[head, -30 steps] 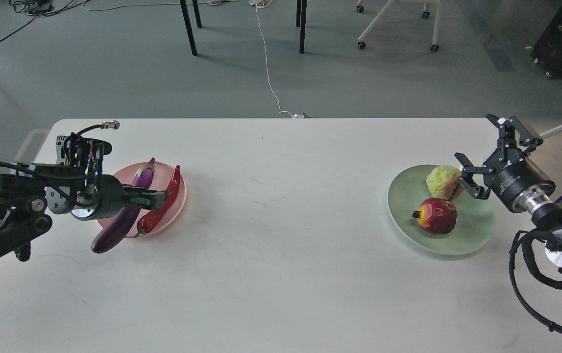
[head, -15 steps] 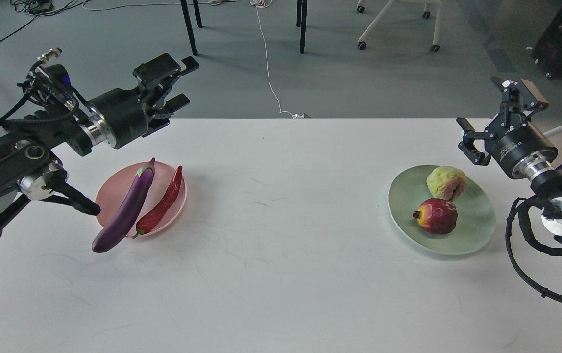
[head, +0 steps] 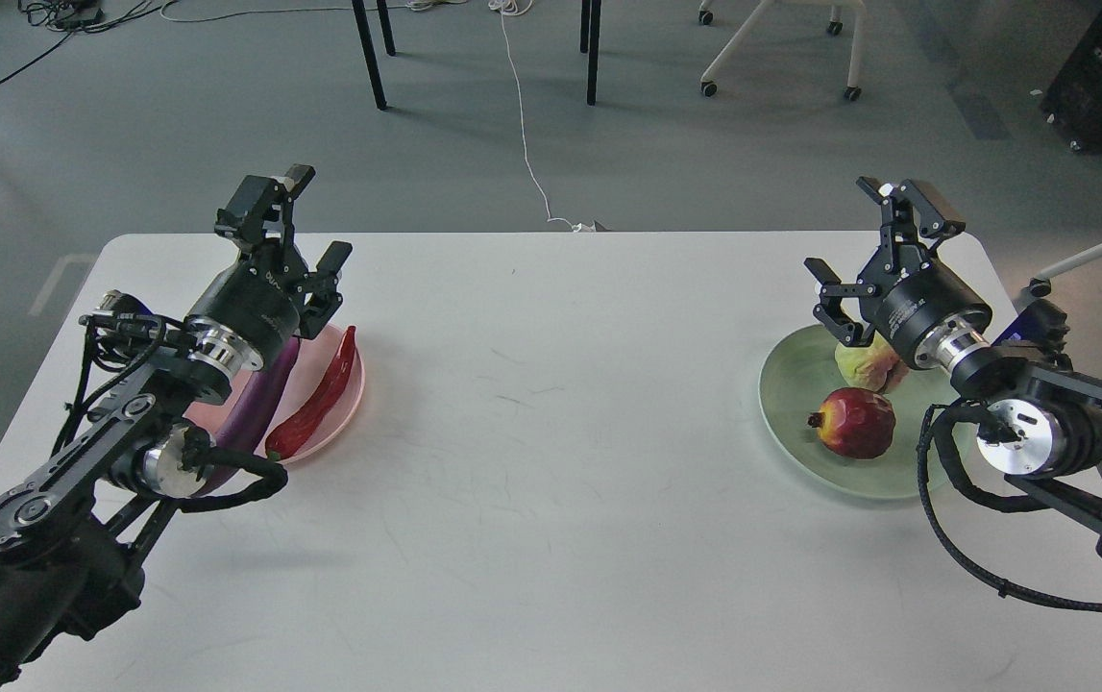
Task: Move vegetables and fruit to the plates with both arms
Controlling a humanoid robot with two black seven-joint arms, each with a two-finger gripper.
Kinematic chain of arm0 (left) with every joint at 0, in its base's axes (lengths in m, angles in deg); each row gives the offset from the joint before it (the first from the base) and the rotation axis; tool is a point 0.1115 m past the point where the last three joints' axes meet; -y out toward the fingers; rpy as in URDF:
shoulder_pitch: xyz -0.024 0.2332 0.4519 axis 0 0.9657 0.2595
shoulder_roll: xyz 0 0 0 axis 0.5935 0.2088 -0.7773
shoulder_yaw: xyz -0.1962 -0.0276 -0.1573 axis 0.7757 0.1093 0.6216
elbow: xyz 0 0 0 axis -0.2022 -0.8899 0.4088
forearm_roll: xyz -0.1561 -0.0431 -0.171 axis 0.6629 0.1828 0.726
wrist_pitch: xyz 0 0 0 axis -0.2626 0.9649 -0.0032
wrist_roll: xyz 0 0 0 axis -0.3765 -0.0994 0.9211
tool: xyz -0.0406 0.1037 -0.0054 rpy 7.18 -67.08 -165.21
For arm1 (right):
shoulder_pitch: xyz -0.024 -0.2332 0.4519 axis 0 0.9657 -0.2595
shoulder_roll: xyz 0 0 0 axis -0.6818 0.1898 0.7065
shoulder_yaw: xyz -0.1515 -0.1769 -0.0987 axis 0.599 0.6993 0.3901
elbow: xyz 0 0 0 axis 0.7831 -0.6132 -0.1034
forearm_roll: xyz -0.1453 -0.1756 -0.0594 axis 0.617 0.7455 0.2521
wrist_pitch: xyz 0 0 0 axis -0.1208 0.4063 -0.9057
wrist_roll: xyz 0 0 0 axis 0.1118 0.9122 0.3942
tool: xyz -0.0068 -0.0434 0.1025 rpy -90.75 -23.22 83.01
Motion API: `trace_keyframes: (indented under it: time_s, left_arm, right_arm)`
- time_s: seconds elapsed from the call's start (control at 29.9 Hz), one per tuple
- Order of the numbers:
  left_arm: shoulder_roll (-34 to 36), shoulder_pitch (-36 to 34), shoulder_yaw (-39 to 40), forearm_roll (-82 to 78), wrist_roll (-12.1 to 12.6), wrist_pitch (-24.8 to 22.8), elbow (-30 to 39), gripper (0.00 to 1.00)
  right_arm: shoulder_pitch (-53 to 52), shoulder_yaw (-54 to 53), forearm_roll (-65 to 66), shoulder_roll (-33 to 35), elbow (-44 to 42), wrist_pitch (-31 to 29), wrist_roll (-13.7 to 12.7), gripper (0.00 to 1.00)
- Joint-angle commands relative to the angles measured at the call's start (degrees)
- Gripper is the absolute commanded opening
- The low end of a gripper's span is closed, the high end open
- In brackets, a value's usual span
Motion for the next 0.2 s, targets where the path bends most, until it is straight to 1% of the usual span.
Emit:
trace_keyframes:
  time_s: [0.0,0.17]
  left_arm:
    - [-1.4,1.2,1.4,-0.8,0.2,-0.3,-0.2,0.99]
    - [-2.3,1.8,1.5,-1.0,0.2,-0.3,-0.2,0.99]
  right_arm:
    - [1.4,-1.6,0.8,-0.1,-0.3,-0.4,0.0,0.99]
    - [1.6,-4.1,0.8,-0.4,0.0,-0.3,0.0,0.99]
